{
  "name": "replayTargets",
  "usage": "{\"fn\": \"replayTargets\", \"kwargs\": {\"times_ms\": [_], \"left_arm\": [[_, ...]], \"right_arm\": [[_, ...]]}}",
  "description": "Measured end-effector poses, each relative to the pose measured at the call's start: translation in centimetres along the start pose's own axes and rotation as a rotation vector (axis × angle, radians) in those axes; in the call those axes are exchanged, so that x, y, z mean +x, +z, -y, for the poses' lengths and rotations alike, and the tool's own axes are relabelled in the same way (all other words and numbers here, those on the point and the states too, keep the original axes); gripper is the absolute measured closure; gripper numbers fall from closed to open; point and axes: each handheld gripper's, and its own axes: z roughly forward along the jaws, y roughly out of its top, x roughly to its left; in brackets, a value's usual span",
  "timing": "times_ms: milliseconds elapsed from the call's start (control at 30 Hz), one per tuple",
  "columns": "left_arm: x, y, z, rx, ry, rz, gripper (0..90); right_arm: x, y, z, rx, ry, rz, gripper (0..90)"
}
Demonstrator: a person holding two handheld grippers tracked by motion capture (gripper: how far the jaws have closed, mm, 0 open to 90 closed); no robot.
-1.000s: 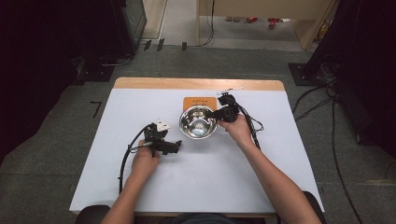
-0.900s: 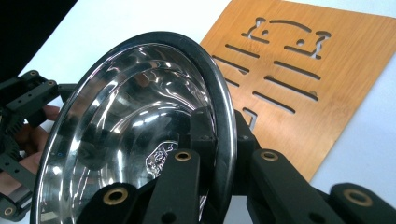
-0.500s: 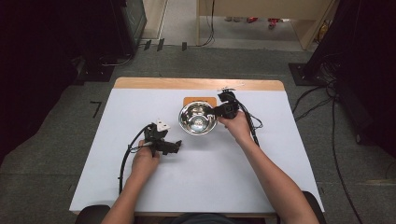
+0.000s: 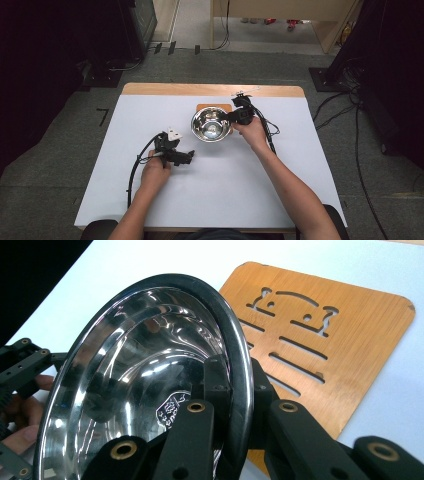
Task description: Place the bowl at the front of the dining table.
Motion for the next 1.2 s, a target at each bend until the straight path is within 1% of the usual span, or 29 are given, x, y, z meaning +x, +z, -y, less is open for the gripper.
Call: {"fn": "replayTargets", "kwargs": {"times_ms": [100,333,433,600,833,900,967,1100,1200], "left_arm": [[0.0,0.0,0.0,0.000,-0.001,0.000,0.4],[0.0,0.0,0.0,0.001,0.000,0.001,0.4],[0.0,0.0,0.0,0.001,0.000,0.001,0.4],[0.0,0.0,0.0,0.001,0.000,0.001,0.4],[0.0,0.0,0.0,0.001,0.000,0.001,0.4],[0.0,0.0,0.0,0.001,0.000,0.000,0.4],[0.0,0.0,0.0,0.001,0.000,0.000,0.4],[0.0,0.0,0.0,0.001,0.000,0.001,0.4],[0.0,0.0,0.0,0.000,0.000,0.000,0.4]], "right_arm": [[-0.3,0.2,0.0,-0.008,-0.003,0.002,85.8],[-1.2,0.4,-0.1,-0.024,0.032,-0.005,85.8],[-1.6,0.4,-0.2,-0.029,0.039,-0.007,85.8],[-2.0,0.3,-0.5,-0.045,0.048,0.006,85.8],[-2.6,0.6,-0.7,-0.040,0.054,0.019,85.8],[-2.8,0.8,-0.8,-0.042,0.062,0.017,85.8],[-2.9,0.9,-0.8,-0.042,0.060,0.019,85.8],[-3.1,1.1,-1.0,-0.047,0.050,0.041,85.7],[-3.4,1.5,-1.0,-0.040,0.058,0.044,85.7]]}}
